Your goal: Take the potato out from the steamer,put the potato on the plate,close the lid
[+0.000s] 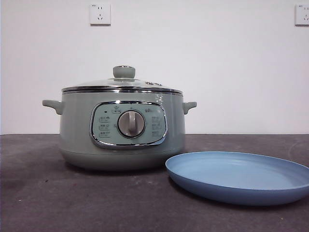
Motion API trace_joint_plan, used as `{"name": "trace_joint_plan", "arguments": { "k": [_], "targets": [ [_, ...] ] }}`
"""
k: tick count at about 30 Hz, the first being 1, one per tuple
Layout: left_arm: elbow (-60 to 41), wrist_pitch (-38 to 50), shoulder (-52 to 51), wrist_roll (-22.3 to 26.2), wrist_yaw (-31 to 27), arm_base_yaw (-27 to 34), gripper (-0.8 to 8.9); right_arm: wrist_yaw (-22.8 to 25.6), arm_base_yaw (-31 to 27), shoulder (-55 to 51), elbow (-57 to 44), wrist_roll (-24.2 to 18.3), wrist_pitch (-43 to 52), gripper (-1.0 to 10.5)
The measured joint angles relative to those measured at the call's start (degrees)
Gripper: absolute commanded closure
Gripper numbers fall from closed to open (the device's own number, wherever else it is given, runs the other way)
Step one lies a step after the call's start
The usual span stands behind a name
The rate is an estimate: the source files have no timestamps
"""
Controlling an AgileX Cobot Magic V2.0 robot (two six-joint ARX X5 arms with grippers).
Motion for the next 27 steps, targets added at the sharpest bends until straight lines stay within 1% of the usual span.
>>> {"name": "trace_joint_plan", "arguments": {
  "k": [2,3,4,5,6,7,8,9,10,16,20,24,27],
  "targets": [
    [1.0,-0.2,1.2,1.3,0.0,-0.9,8.02,0.0,0.5,0.0,0.0,-0.5,0.2,9.3],
    [1.4,-0.2,1.7,1.7,0.0,-1.1,7.61,0.0,0.5,0.0,0.0,-0.7,0.3,8.8],
    [1.6,-0.2,2.0,2.0,0.0,-1.2,6.53,0.0,0.6,0.0,0.0,-0.9,0.4,8.0],
    [1.8,-0.3,2.3,2.1,0.0,-1.3,5.18,0.0,0.6,0.0,0.0,-0.9,0.5,7.1],
    [2.0,-0.3,2.5,2.3,0.0,-1.3,3.43,0.0,0.6,0.0,0.0,-0.9,0.5,5.8],
    [2.1,-0.3,2.6,2.5,0.0,-1.3,2.05,0.1,0.6,0.0,0.0,-0.9,0.5,4.5],
    [2.1,-0.3,2.6,2.5,0.0,-1.3,1.38,0.1,0.6,0.0,0.0,-0.9,0.5,3.5],
    [2.1,-0.3,2.6,2.5,0.0,-1.3,1.3,0.1,0.6,0.0,0.0,-0.9,0.5,3.0],
    [2.1,-0.3,2.6,2.5,0.0,-1.3,1.3,0.1,0.6,0.0,0.0,-0.9,0.5,2.9],
    [2.1,-0.1,2.6,2.7,0.0,-1.3,1.3,0.1,0.8,0.2,0.0,-0.9,0.5,2.9],
    [2.1,2.0,3.1,2.7,0.0,-1.3,1.3,0.1,0.8,0.5,0.0,-0.3,1.0,2.9],
    [4.1,3.0,6.2,2.9,0.0,-2.4,1.3,0.1,0.8,0.8,0.0,-0.2,1.0,2.9],
    [6.4,4.2,10.4,2.9,-1.0,-4.4,1.3,0.1,0.8,0.9,0.0,-0.2,1.1,2.9]
  ]
}}
